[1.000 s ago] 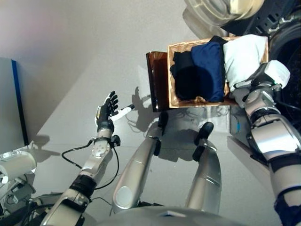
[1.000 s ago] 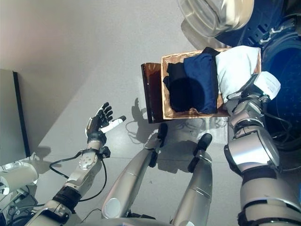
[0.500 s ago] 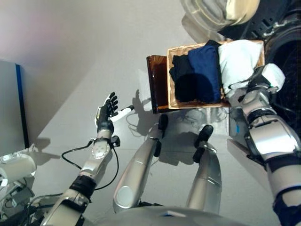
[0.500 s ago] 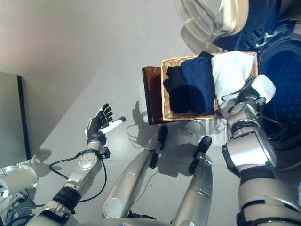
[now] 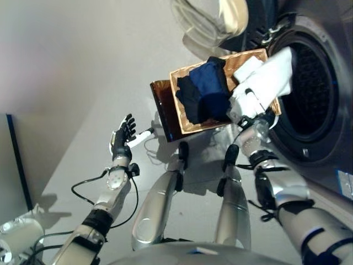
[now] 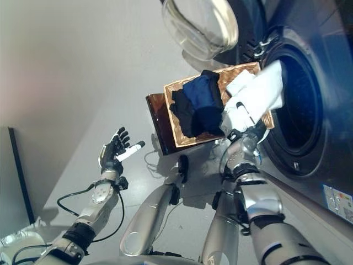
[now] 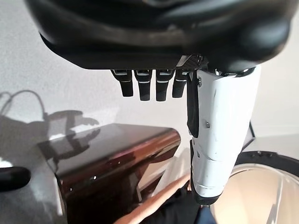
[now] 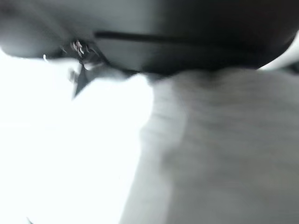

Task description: Pick up the clothes and place them into the washing machine

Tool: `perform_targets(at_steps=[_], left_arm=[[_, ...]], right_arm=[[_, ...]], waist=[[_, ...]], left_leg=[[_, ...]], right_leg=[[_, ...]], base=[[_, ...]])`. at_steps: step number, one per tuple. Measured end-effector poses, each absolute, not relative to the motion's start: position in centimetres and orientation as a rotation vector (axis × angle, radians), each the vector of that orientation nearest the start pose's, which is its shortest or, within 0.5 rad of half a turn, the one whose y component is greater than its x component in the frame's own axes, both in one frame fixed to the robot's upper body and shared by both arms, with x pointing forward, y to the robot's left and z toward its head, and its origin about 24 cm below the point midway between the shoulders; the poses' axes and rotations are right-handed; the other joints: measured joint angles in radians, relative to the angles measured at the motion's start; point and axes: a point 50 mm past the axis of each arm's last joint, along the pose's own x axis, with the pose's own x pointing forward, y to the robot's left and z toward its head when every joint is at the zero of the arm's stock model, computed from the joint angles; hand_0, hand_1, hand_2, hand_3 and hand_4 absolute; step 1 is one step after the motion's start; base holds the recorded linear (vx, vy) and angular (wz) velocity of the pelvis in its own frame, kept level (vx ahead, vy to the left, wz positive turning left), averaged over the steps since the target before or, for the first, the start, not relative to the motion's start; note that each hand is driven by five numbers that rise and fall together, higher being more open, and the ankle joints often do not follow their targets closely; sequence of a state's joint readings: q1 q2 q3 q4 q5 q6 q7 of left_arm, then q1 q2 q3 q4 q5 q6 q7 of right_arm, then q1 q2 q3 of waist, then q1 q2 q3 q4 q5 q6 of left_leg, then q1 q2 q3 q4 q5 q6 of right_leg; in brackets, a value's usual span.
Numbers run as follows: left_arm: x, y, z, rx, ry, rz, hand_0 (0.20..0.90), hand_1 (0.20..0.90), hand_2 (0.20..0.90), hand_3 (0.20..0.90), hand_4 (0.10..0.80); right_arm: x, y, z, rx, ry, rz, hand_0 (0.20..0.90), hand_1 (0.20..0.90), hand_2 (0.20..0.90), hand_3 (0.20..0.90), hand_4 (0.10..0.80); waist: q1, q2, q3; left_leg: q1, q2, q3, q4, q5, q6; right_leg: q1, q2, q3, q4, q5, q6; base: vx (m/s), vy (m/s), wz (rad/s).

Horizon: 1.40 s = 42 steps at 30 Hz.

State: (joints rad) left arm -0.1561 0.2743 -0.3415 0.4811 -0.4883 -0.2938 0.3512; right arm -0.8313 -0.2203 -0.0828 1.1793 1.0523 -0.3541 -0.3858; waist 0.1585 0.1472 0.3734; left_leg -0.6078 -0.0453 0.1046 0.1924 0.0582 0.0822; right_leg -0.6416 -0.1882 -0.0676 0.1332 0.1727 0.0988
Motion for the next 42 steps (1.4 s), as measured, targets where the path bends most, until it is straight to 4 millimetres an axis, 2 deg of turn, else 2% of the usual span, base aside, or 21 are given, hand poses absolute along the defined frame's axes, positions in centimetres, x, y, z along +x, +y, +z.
perform_targets(at_steps=[1, 5, 10, 17, 19, 21, 23, 24, 25, 26, 28, 30, 32, 35, 38, 42], left_arm=[[26.4, 16.7, -1.3, -0.114, 0.148, 0.184, 0.9, 0.9, 0.9, 0.9, 0.8], [26.5, 15.7, -1.4, -0.18, 0.152, 0.17, 0.9, 0.9, 0.9, 0.9, 0.8], [26.5, 15.8, -1.3, -0.194, 0.143, 0.171, 0.9, 0.9, 0.9, 0.9, 0.8], [25.8, 16.4, -2.0, -0.196, 0.169, 0.18, 0.9, 0.9, 0.9, 0.9, 0.8], [25.6, 16.4, -2.2, -0.198, 0.175, 0.179, 0.9, 0.9, 0.9, 0.9, 0.8], [25.4, 16.6, -2.3, -0.193, 0.178, 0.17, 0.9, 0.9, 0.9, 0.9, 0.8], [24.9, 17.2, -2.5, -0.18, 0.182, 0.178, 0.9, 0.9, 0.9, 0.9, 0.8], [24.7, 17.5, -2.7, -0.174, 0.187, 0.186, 0.9, 0.9, 0.9, 0.9, 0.8], [24.5, 17.8, -2.8, -0.169, 0.19, 0.192, 0.9, 0.9, 0.9, 0.9, 0.8], [24.5, 17.8, -2.7, -0.165, 0.186, 0.183, 0.9, 0.9, 0.9, 0.9, 0.8], [24.5, 17.8, -2.6, -0.166, 0.178, 0.185, 0.9, 0.9, 0.9, 0.9, 0.8], [24.5, 18.2, -2.5, -0.155, 0.175, 0.187, 0.9, 0.9, 0.9, 0.9, 0.8], [24.5, 18.2, -2.6, -0.172, 0.181, 0.195, 0.9, 0.9, 0.9, 0.9, 0.8], [24.5, 18.2, -2.8, -0.213, 0.196, 0.21, 0.9, 0.9, 0.9, 0.9, 0.8], [24.6, 17.8, -2.8, -0.243, 0.195, 0.196, 0.9, 0.9, 0.9, 0.9, 0.8], [24.4, 17.3, -2.9, -0.253, 0.201, 0.169, 0.9, 0.9, 0.9, 0.9, 0.8]], right_arm=[[36.8, -21.5, 5.0, 0.92, 0.104, -0.721, 0.2, 0.2, 0.2, 0.2, 0.3], [36.7, -20.6, 5.2, 1.209, 0.008, -0.752, 0.2, 0.2, 0.2, 0.2, 0.3], [36.8, -21.4, 6.0, 1.27, -0.06, -0.776, 0.2, 0.2, 0.2, 0.2, 0.3], [37.4, -23.9, 9.1, 1.305, -0.167, -0.812, 0.2, 0.2, 0.2, 0.2, 0.3], [37.2, -26.5, 11.5, 1.295, -0.267, -0.855, 0.2, 0.2, 0.2, 0.2, 0.3], [36.5, -30.4, 14.4, 1.254, -0.375, -0.921, 0.2, 0.2, 0.2, 0.2, 0.3], [34.8, -34.8, 18.7, 1.161, -0.512, -1.015, 0.2, 0.2, 0.2, 0.2, 0.3], [34.1, -36.1, 20.4, 1.116, -0.555, -1.053, 0.2, 0.2, 0.2, 0.2, 0.3], [33.6, -36.8, 21.3, 1.08, -0.581, -1.075, 0.2, 0.2, 0.2, 0.2, 0.3], [33.4, -36.9, 21.5, 1.035, -0.586, -1.11, 0.9, 0.9, 0.9, 0.9, 0.8], [33.2, -37.3, 22.1, 1.019, -0.585, -1.141, 0.9, 0.9, 0.9, 0.9, 0.8], [33.4, -37.1, 22.8, 0.94, -0.568, -1.127, 0.9, 0.9, 0.9, 0.9, 0.8], [34.3, -36.1, 23.1, 0.856, -0.544, -1.077, 0.9, 0.9, 0.9, 0.9, 0.8], [36.8, -33.3, 21.7, 0.784, -0.407, -0.947, 0.9, 0.9, 0.9, 0.9, 0.8], [38.2, -30.5, 18.8, 0.786, -0.282, -0.879, 0.9, 0.9, 0.9, 0.9, 0.8], [38.4, -29.6, 16.2, 0.758, -0.177, -0.872, 0.9, 0.9, 0.9, 0.9, 0.8]], waist=[[-0.008, 0.0, 0.0], [-0.005, 0.0, 0.0], [0.007, 0.001, -0.001], [0.025, 0.01, -0.002], [0.04, 0.027, -0.001], [0.052, 0.046, -0.001], [0.052, 0.069, -0.003], [0.052, 0.071, -0.003], [0.046, 0.074, -0.002], [0.048, 0.084, -0.001], [0.05, 0.091, -0.003], [0.045, 0.091, -0.002], [0.038, 0.092, 0.0], [0.019, 0.092, 0.0], [0.015, 0.096, 0.0], [0.018, 0.113, -0.004]], left_leg=[[0.009, 0.0, -0.001, -0.016, 0.005, -0.002], [0.024, -0.001, -0.007, -0.064, 0.03, -0.002], [0.024, -0.002, -0.02, -0.067, 0.031, -0.002], [0.024, -0.006, -0.02, -0.072, 0.033, -0.007], [0.024, -0.01, -0.02, -0.074, 0.033, -0.006], [0.023, -0.016, -0.02, -0.075, 0.033, -0.005], [0.023, -0.029, -0.021, -0.081, 0.04, 0.006], [0.023, -0.036, -0.021, -0.088, 0.044, 0.012], [0.023, -0.039, -0.019, -0.093, 0.046, 0.014], [0.022, -0.044, -0.017, -0.097, 0.048, 0.017], [0.021, -0.054, -0.016, -0.102, 0.049, 0.019], [0.021, -0.067, 0.005, -0.108, 0.049, 0.019], [0.021, -0.075, 0.038, -0.108, 0.047, 0.021], [0.024, -0.072, 0.083, -0.105, 0.04, 0.03], [0.034, -0.057, 0.094, -0.104, 0.039, 0.031], [0.063, -0.041, 0.084, -0.107, 0.039, 0.03]], right_leg=[[0.005, 0.001, -0.001, -0.009, 0.001, 0.0], [0.017, 0.006, -0.007, -0.044, 0.017, -0.004], [0.024, 0.003, -0.021, -0.049, 0.018, -0.001], [0.022, -0.002, -0.023, -0.048, 0.012, -0.006], [0.022, -0.006, -0.023, -0.047, 0.012, -0.003], [0.022, -0.012, -0.021, -0.048, 0.011, 0.003], [0.015, -0.025, -0.019, -0.038, 0.01, 0.011], [0.004, -0.028, -0.014, -0.031, 0.008, 0.015], [0.003, -0.029, -0.006, -0.035, 0.011, 0.02], [-0.001, -0.034, -0.002, -0.035, 0.017, 0.029], [-0.007, -0.041, 0.002, -0.035, 0.019, 0.034], [-0.024, -0.053, 0.029, -0.032, 0.023, 0.045], [-0.037, -0.059, 0.055, -0.034, 0.03, 0.055], [-0.054, -0.055, 0.09, -0.037, 0.036, 0.054], [-0.053, -0.04, 0.094, -0.038, 0.045, 0.043], [-0.022, -0.023, 0.088, -0.04, 0.045, 0.029]], base=[[0.032, -0.03, 0.0], [0.008, -0.008, 0.01], [0.003, 0.005, 0.07], [0.013, 0.001, 0.02], [0.017, 0.0, 0.03], [0.011, 0.03, 0.06], [0.001, 0.039, 0.06], [0.003, 0.036, -0.04], [0.004, 0.057, -0.04], [-0.008, 0.049, 0.0], [-0.018, 0.077, -0.03], [-0.029, 0.062, -0.17], [-0.035, 0.05, -0.32], [-0.028, -0.012, -0.38], [-0.012, -0.045, -0.23], [-0.001, -0.04, -0.08]])
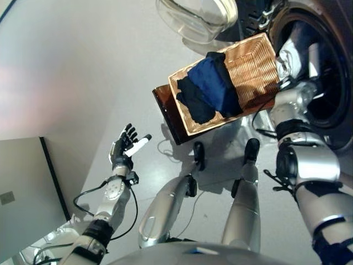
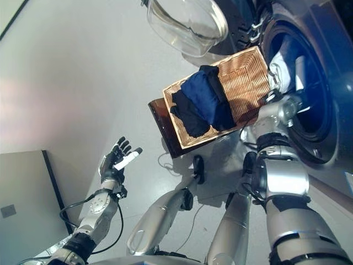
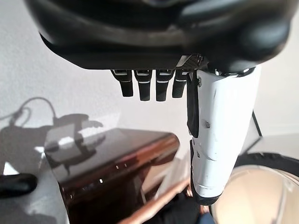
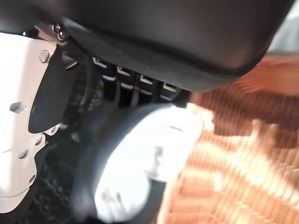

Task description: Pick up the clothes and place them into the washing machine

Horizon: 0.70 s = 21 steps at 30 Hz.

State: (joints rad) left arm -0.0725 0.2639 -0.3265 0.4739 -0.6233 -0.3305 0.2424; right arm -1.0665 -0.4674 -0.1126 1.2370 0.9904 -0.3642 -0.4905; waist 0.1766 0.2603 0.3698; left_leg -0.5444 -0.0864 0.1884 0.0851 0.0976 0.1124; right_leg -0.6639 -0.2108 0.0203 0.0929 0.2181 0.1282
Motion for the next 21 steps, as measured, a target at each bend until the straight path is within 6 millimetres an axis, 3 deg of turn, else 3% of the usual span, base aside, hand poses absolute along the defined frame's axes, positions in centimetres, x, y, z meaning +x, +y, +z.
perform_targets(at_steps=[6, 12, 17, 21], left_arm=[[24.4, 17.4, -3.0, -0.258, 0.204, 0.178, 0.9, 0.9, 0.9, 0.9, 0.8], [24.3, 17.8, -3.1, -0.277, 0.203, 0.209, 0.9, 0.9, 0.9, 0.9, 0.8], [23.6, 18.7, -3.5, -0.275, 0.215, 0.245, 0.9, 0.9, 0.9, 0.9, 0.8], [23.6, 18.7, -3.5, -0.275, 0.215, 0.246, 0.9, 0.9, 0.9, 0.9, 0.8]], right_arm=[[38.4, -29.2, 14.0, 0.517, -0.05, -0.804, 0.9, 0.9, 0.9, 0.9, 0.8], [38.6, -27.9, 12.3, -0.008, 0.088, -0.668, 0.9, 0.9, 0.9, 0.9, 0.8], [38.4, -26.8, 10.2, -0.208, 0.181, -0.579, 0.9, 0.9, 0.9, 0.9, 0.8], [38.7, -25.2, 9.7, -0.236, 0.187, -0.513, 0.9, 0.9, 0.9, 0.9, 0.8]], waist=[[-0.017, 0.001, -0.002], [-0.027, -0.004, -0.003], [-0.028, -0.07, -0.029], [-0.025, -0.103, -0.044]], left_leg=[[0.029, 0.009, -0.041, 0.001, 0.005, -0.017], [0.029, 0.012, -0.078, 0.013, 0.01, -0.023], [0.028, 0.023, -0.1, 0.017, 0.011, -0.034], [0.016, 0.027, -0.129, 0.02, 0.016, -0.042]], right_leg=[[0.043, 0.003, -0.036, 0.016, -0.015, -0.014], [0.061, 0.004, -0.074, 0.033, -0.025, -0.019], [0.064, 0.012, -0.099, 0.047, -0.04, -0.026], [0.066, 0.014, -0.12, 0.053, -0.047, -0.032]], base=[[-0.016, -0.077, 0.15], [-0.007, -0.06, 0.15], [0.01, -0.028, 0.08], [0.015, -0.022, 0.19]])
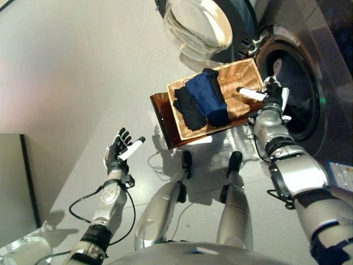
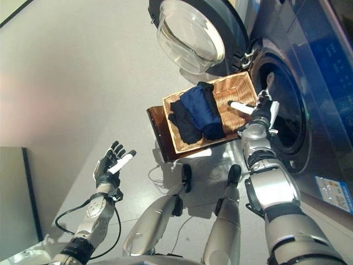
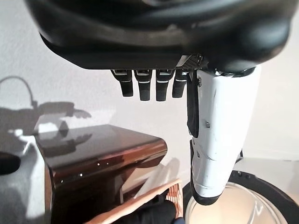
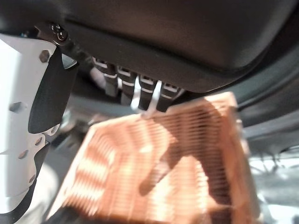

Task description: Pick up the clothes and place them into the washing machine

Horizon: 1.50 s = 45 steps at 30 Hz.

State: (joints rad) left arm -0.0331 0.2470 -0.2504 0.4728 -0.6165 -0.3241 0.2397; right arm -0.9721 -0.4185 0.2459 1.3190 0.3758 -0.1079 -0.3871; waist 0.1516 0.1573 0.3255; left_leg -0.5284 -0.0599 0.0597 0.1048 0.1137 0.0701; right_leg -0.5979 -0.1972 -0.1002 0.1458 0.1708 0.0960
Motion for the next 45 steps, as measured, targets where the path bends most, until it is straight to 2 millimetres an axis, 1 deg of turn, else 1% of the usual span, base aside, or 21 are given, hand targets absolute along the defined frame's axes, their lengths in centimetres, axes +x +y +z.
perform_targets(at_steps=[3, 6, 9, 15, 21, 24, 29, 30, 33, 35, 37, 38, 39, 40, 41, 44, 45], left_arm=[[23.6, 18.7, -3.5, -0.274, 0.216, 0.247, 0.9, 0.9, 0.9, 0.9, 0.8], [23.5, 19.1, -3.5, -0.271, 0.216, 0.26, 0.9, 0.9, 0.9, 0.9, 0.8], [23.5, 19.3, -3.5, -0.27, 0.214, 0.267, 0.9, 0.9, 0.9, 0.9, 0.8], [23.6, 19.5, -3.3, -0.262, 0.21, 0.268, 0.9, 0.9, 0.9, 0.9, 0.8], [23.7, 19.8, -3.1, -0.254, 0.201, 0.273, 0.9, 0.9, 0.9, 0.9, 0.8], [24.1, 19.8, -2.8, -0.255, 0.19, 0.273, 0.9, 0.9, 0.9, 0.9, 0.8], [24.8, 20.4, -1.2, -0.256, 0.119, 0.29, 0.9, 0.9, 0.9, 0.9, 0.8], [24.9, 20.4, -1.0, -0.259, 0.112, 0.291, 0.9, 0.9, 0.9, 0.9, 0.8], [25.5, 20.1, -0.1, -0.268, 0.073, 0.281, 0.9, 0.9, 0.9, 0.9, 0.8], [26.2, 19.7, 1.2, -0.282, 0.022, 0.259, 0.9, 0.9, 0.9, 0.9, 0.8], [26.5, 19.7, 1.6, -0.283, 0.005, 0.258, 0.9, 0.9, 0.9, 0.9, 0.8], [26.6, 19.7, 1.8, -0.282, 0.0, 0.26, 0.9, 0.9, 0.9, 0.9, 0.8], [26.7, 19.7, 1.9, -0.282, -0.006, 0.261, 0.9, 0.9, 0.9, 0.9, 0.8], [26.9, 19.7, 2.2, -0.283, -0.016, 0.266, 0.9, 0.9, 0.9, 0.9, 0.8], [27.0, 19.7, 2.4, -0.283, -0.021, 0.272, 0.9, 0.9, 0.9, 0.9, 0.8], [27.2, 19.7, 2.6, -0.284, -0.029, 0.28, 0.9, 0.9, 0.9, 0.9, 0.8], [27.2, 19.8, 2.7, -0.279, -0.032, 0.284, 0.9, 0.9, 0.9, 0.9, 0.8]], right_arm=[[38.8, -24.3, 9.3, -0.238, 0.195, -0.478, 0.9, 0.9, 0.9, 0.9, 0.8], [39.0, -23.3, 9.1, -0.248, 0.197, -0.442, 0.9, 0.9, 0.9, 0.9, 0.8], [39.1, -22.5, 8.8, -0.246, 0.202, -0.422, 0.9, 0.9, 0.9, 0.9, 0.8], [39.2, -21.5, 8.6, -0.246, 0.201, -0.395, 0.9, 0.9, 0.9, 0.9, 0.8], [39.2, -21.6, 8.6, -0.27, 0.204, -0.397, 0.9, 0.9, 0.9, 0.9, 0.8], [39.2, -22.0, 8.7, -0.297, 0.203, -0.405, 0.9, 0.9, 0.9, 0.9, 0.8], [39.6, -22.3, 9.6, -0.349, 0.207, -0.416, 0.9, 0.9, 0.9, 0.9, 0.8], [39.6, -22.3, 9.8, -0.357, 0.203, -0.415, 0.9, 0.9, 0.9, 0.9, 0.8], [39.7, -22.5, 10.1, -0.391, 0.197, -0.414, 0.9, 0.9, 0.9, 0.9, 0.8], [39.8, -23.3, 10.9, -0.456, 0.196, -0.445, 0.9, 0.9, 0.9, 0.9, 0.8], [39.8, -23.6, 11.3, -0.472, 0.19, -0.457, 0.9, 0.9, 0.9, 0.9, 0.8], [39.8, -23.8, 11.4, -0.509, 0.196, -0.464, 0.9, 0.9, 0.9, 0.9, 0.8], [39.8, -24.0, 11.4, -0.543, 0.203, -0.473, 0.359, 0.359, 0.359, 0.359, 0.414], [39.8, -24.3, 11.8, -0.575, 0.206, -0.484, 0.241, 0.241, 0.241, 0.241, 0.329], [39.8, -24.4, 11.9, -0.585, 0.204, -0.49, 0.2, 0.2, 0.2, 0.2, 0.3], [39.6, -25.1, 12.1, -0.684, 0.23, -0.53, 0.2, 0.2, 0.2, 0.2, 0.3], [39.7, -25.2, 12.5, -0.708, 0.227, -0.539, 0.2, 0.2, 0.2, 0.2, 0.3]], waist=[[0.024, -0.009, 0.001], [0.034, -0.015, 0.003], [0.051, -0.029, 0.01], [0.057, -0.064, 0.032], [0.063, -0.072, 0.037], [0.079, -0.074, 0.038], [0.088, -0.092, 0.05], [0.088, -0.093, 0.052], [0.095, -0.096, 0.06], [0.111, -0.096, 0.071], [0.114, -0.095, 0.085], [0.116, -0.094, 0.09], [0.117, -0.094, 0.09], [0.117, -0.093, 0.093], [0.12, -0.093, 0.093], [0.136, -0.093, 0.094], [0.136, -0.093, 0.094]], left_leg=[[-0.007, 0.001, -0.026, 0.004, 0.003, -0.004], [-0.007, 0.003, -0.04, 0.01, 0.003, -0.005], [-0.007, 0.004, -0.051, 0.015, 0.001, -0.007], [-0.007, 0.004, -0.064, 0.017, 0.001, -0.008], [-0.026, 0.006, -0.083, 0.02, 0.002, -0.011], [-0.03, 0.007, -0.086, 0.02, 0.002, -0.012], [-0.071, 0.007, -0.102, 0.036, -0.001, -0.018], [-0.074, 0.006, -0.105, 0.038, -0.001, -0.018], [-0.097, 0.004, -0.124, 0.057, -0.005, -0.022], [-0.128, 0.001, -0.138, 0.085, -0.012, -0.027], [-0.13, -0.001, -0.147, 0.093, -0.014, -0.028], [-0.136, -0.005, -0.154, 0.105, -0.02, -0.03], [-0.144, -0.007, -0.158, 0.112, -0.024, -0.031], [-0.154, -0.009, -0.168, 0.122, -0.025, -0.031], [-0.162, -0.009, -0.174, 0.125, -0.025, -0.031], [-0.162, -0.009, -0.177, 0.125, -0.026, -0.034], [-0.162, -0.009, -0.177, 0.125, -0.026, -0.034]], right_leg=[[0.005, -0.001, -0.027, 0.008, -0.007, -0.007], [0.018, -0.002, -0.047, 0.008, -0.013, -0.006], [0.027, -0.001, -0.058, 0.007, -0.016, -0.01], [0.034, -0.003, -0.071, 0.007, -0.019, -0.011], [0.032, -0.003, -0.092, 0.0, -0.02, -0.013], [0.031, 0.001, -0.097, -0.002, -0.021, -0.014], [-0.001, 0.0, -0.11, 0.015, -0.031, -0.019], [-0.006, -0.005, -0.111, 0.022, -0.04, -0.012], [-0.022, -0.006, -0.114, 0.053, -0.057, -0.02], [-0.055, -0.012, -0.121, 0.104, -0.084, -0.022], [-0.058, -0.015, -0.126, 0.125, -0.097, -0.021], [-0.063, -0.02, -0.131, 0.148, -0.113, -0.023], [-0.074, -0.021, -0.132, 0.163, -0.123, -0.024], [-0.08, -0.024, -0.134, 0.174, -0.13, -0.025], [-0.085, -0.025, -0.135, 0.179, -0.133, -0.025], [-0.089, -0.026, -0.135, 0.187, -0.137, -0.025], [-0.089, -0.026, -0.135, 0.188, -0.136, -0.024]], base=[[0.018, -0.001, 0.22], [0.033, -0.005, 0.15], [0.037, 0.003, 0.11], [0.022, 0.002, 0.05], [0.016, 0.007, 0.08], [0.003, 0.01, 0.02], [0.031, 0.015, 0.09], [0.117, -0.015, 0.13], [0.056, 0.014, 0.2], [0.007, 0.001, 0.21], [0.022, 0.007, 0.18], [0.034, 0.003, 0.21], [0.034, -0.005, 0.23], [0.037, -0.009, 0.21], [0.054, -0.003, 0.19], [0.025, 0.003, 0.04], [0.0, 0.0, 0.0]])
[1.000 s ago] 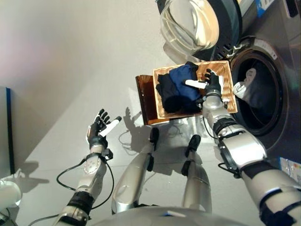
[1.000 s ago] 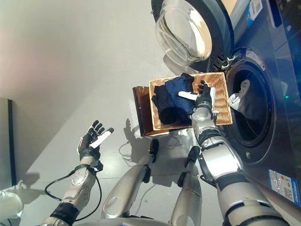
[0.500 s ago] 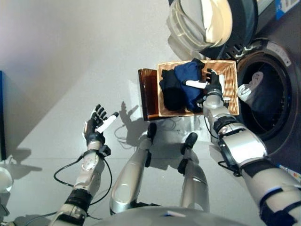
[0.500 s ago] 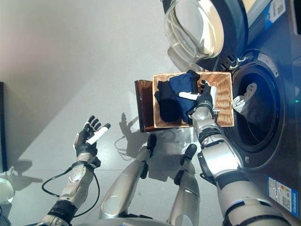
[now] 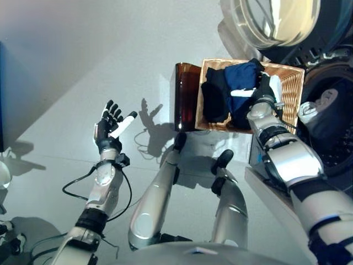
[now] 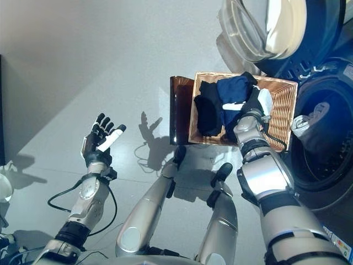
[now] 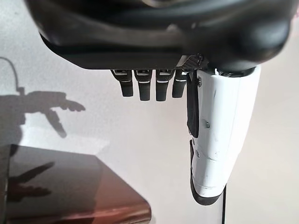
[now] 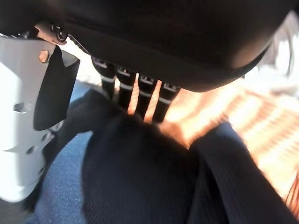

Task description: Pick up the clothes and place them into the washing machine

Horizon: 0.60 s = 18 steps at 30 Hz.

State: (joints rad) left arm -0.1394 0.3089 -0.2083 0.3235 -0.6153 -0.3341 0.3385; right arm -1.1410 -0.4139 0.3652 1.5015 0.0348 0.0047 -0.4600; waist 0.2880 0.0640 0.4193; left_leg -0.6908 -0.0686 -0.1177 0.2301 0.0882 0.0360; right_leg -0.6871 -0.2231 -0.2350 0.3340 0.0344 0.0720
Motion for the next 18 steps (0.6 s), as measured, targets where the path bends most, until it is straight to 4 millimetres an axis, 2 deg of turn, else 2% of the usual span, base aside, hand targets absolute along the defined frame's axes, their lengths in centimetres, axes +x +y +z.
perform_targets(at_steps=[6, 14, 18], left_arm=[[27.24, 19.86, 2.78, -0.276, -0.034, 0.284, 0.9, 0.9, 0.9, 0.9, 0.8], [27.16, 19.98, 2.71, -0.271, -0.031, 0.283, 0.9, 0.9, 0.9, 0.9, 0.8], [26.86, 20.39, 2.48, -0.254, -0.023, 0.279, 0.9, 0.9, 0.9, 0.9, 0.8]], right_arm=[[39.98, -25.49, 13.72, -0.741, 0.214, -0.552, 0.2, 0.2, 0.2, 0.2, 0.3], [39.94, -25.4, 13.46, -0.733, 0.224, -0.549, 0.2, 0.2, 0.2, 0.2, 0.3], [39.89, -25.35, 13.24, -0.718, 0.231, -0.549, 0.2, 0.2, 0.2, 0.2, 0.3]], waist=[[0.004, 0.0, 0.0], [0.004, 0.003, -0.002], [0.006, 0.006, -0.002]], left_leg=[[0.001, 0.0, 0.001, 0.004, 0.0, 0.0], [0.005, 0.0, 0.01, 0.008, 0.0, 0.0], [0.026, 0.0, 0.035, 0.002, 0.002, 0.003]], right_leg=[[0.001, -0.001, 0.001, 0.0, 0.001, 0.0], [0.001, -0.001, 0.009, 0.001, 0.0, -0.001], [0.006, -0.003, 0.034, 0.005, 0.002, 0.0]], base=[[0.0, 0.0, 0.0], [-0.004, 0.0, -0.01], [-0.027, 0.004, -0.12]])
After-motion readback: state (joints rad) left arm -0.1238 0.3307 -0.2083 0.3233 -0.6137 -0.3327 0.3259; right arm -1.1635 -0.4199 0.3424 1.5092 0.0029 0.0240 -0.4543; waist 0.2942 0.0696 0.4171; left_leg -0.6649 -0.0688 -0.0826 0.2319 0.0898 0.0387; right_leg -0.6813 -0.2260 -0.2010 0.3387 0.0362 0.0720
